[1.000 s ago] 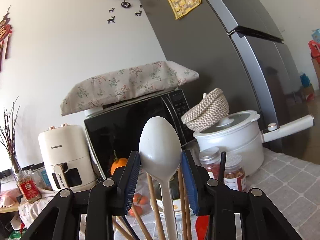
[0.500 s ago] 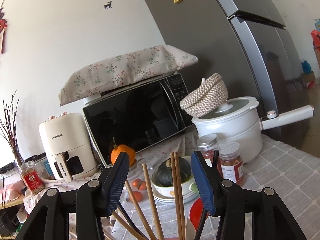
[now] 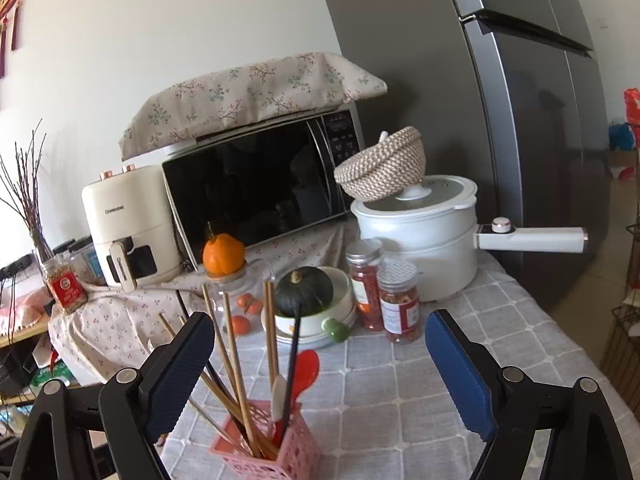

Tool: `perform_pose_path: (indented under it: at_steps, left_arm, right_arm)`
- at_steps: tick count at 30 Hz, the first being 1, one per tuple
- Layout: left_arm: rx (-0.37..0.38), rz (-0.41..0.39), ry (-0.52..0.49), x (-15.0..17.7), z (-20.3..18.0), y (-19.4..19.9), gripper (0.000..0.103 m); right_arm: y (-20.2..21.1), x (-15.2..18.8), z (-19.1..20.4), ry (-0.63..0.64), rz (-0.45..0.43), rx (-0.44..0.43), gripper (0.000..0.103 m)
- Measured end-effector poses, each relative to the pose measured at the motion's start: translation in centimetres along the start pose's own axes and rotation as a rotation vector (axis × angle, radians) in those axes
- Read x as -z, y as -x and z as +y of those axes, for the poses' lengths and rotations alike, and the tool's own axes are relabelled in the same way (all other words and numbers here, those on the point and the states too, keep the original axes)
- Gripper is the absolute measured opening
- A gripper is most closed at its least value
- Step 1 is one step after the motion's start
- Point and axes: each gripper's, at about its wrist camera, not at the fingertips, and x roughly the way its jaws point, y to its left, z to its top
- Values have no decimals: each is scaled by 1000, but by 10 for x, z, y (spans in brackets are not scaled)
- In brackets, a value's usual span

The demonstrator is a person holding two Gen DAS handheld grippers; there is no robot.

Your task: Organize utensils

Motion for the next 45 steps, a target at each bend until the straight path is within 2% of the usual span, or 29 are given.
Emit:
perform_pose_path:
  at_steps: [4, 8, 11, 13, 21, 30, 45]
  left_arm:
    - [-21, -4, -26, 5, -20, 10, 100]
    - [-65, -25, -37, 8, -34, 19, 101]
    - [-86, -42, -39, 10, -43, 22, 102]
    - [-73, -41, -41, 11, -51, 23, 102]
    - [-53, -26, -99, 12, -80, 15, 102]
    - [-70, -43, -112, 14, -87, 15, 102]
    - [-83, -52, -96, 14, -79, 15, 102]
  right_arm:
    - [16, -4, -22, 30, 88, 21, 102]
    - [24, -7, -45, 32, 169, 190, 103]
    - [26, -6, -62, 33, 237, 249, 103]
    - [26, -5, -68, 46, 260, 264, 103]
    - [25, -1, -73, 142, 276, 258, 103]
    - [17, 4, -77, 133, 333, 220, 103]
    - [26, -3, -70, 141, 274, 213, 103]
